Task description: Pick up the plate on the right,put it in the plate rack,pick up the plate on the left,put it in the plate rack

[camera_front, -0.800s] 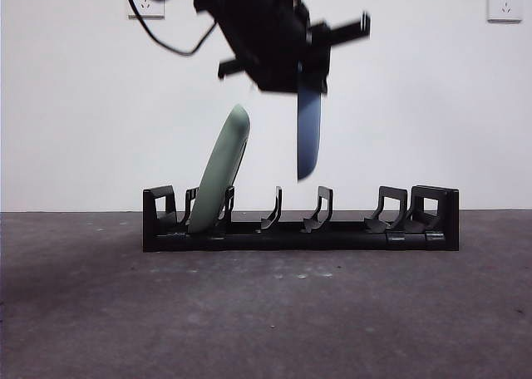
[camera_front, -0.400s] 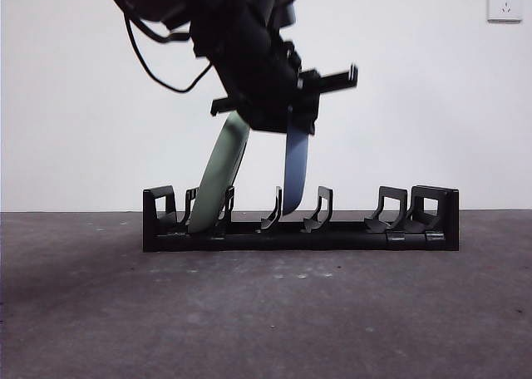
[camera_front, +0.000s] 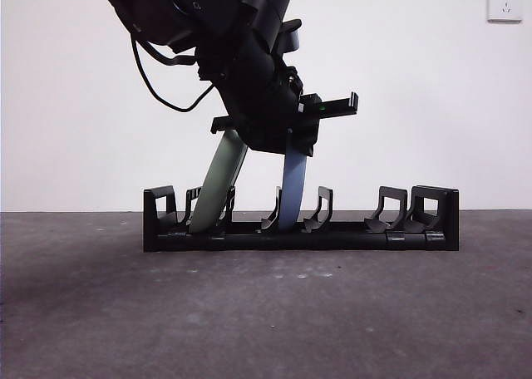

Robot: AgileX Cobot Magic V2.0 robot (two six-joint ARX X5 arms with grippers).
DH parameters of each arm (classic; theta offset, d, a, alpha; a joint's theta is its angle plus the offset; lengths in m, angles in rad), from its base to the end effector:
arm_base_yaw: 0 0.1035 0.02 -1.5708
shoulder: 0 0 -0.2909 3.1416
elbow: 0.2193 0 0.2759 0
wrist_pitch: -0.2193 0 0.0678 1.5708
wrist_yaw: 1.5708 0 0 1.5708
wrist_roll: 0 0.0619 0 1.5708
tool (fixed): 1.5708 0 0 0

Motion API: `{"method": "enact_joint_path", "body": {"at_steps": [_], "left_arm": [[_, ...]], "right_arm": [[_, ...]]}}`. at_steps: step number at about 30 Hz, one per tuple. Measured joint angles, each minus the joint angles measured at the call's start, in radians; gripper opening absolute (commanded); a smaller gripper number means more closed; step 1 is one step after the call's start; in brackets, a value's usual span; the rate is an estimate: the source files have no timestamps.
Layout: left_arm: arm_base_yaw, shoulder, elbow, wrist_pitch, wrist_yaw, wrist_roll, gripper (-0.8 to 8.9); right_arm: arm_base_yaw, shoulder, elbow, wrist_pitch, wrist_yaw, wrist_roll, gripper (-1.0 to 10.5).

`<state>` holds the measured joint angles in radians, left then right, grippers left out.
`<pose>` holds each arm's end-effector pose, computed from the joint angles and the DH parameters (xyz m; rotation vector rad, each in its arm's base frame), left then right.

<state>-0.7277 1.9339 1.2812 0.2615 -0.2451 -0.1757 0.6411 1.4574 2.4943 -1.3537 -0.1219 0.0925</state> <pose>0.3773 -0.3160 0.2108 0.0141 0.3890 -0.4433 0.1520 0.1228 0.6146 0.0040 0.3482 0.7409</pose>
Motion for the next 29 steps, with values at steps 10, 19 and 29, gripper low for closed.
{"method": "enact_joint_path", "body": {"at_steps": [10,19,29], "left_arm": [[0.001,0.002,0.000,-0.011,0.094,0.082,1.55],[0.000,0.002,0.000,-0.014,0.097,0.086,2.25],[-0.015,0.000,0.000,-0.040,0.119,0.078,3.16]], "right_arm": [[0.000,0.000,0.000,0.000,0.000,-0.007,3.5],[0.000,0.000,0.000,0.000,0.000,-0.008,3.5],[0.000,0.000,0.000,0.000,0.000,-0.011,3.5]]}}
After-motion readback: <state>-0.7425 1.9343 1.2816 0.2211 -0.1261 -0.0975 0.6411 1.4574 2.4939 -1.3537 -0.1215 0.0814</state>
